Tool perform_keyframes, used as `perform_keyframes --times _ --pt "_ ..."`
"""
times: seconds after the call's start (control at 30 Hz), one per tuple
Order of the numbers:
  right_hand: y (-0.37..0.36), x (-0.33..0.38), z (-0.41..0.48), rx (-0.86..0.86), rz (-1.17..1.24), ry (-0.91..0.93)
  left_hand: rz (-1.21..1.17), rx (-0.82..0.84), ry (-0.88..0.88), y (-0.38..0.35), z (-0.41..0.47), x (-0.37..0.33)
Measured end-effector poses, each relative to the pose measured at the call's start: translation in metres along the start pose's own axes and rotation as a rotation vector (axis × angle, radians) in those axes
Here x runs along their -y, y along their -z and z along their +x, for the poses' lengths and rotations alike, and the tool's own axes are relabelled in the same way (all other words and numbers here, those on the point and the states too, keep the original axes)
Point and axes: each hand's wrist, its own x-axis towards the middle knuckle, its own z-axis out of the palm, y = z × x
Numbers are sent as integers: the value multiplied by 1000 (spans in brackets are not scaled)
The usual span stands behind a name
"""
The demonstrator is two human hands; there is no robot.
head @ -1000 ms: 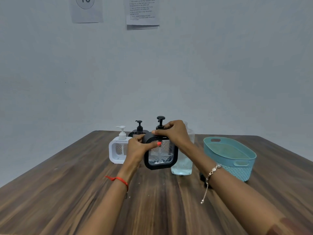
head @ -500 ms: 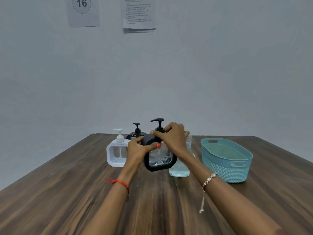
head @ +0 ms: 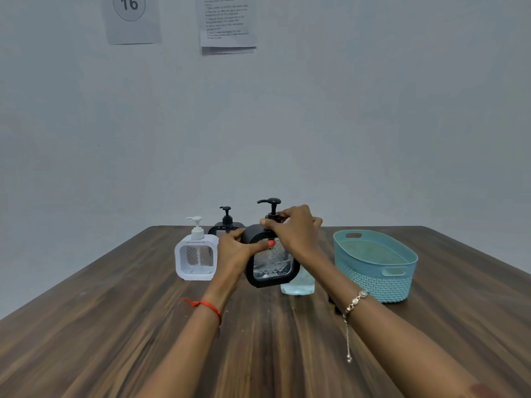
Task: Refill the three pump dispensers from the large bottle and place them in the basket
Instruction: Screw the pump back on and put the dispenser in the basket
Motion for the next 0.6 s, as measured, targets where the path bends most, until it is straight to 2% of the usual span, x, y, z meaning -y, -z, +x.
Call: perform_keyframes --times 0.1,0.2,0.33,0.6 --pt "8 0 -2 61 115 22 14 5 -13 0 -1 0" --pt "34 -4 -1 307 300 -10 -4 30 -13 0 -2 -1" --pt "65 -26 6 559 270 0 -58 85 -20 -10 -8 -8" --pt "128 -64 14 469 277 -51 -93 220 -67 -75 -20 -20"
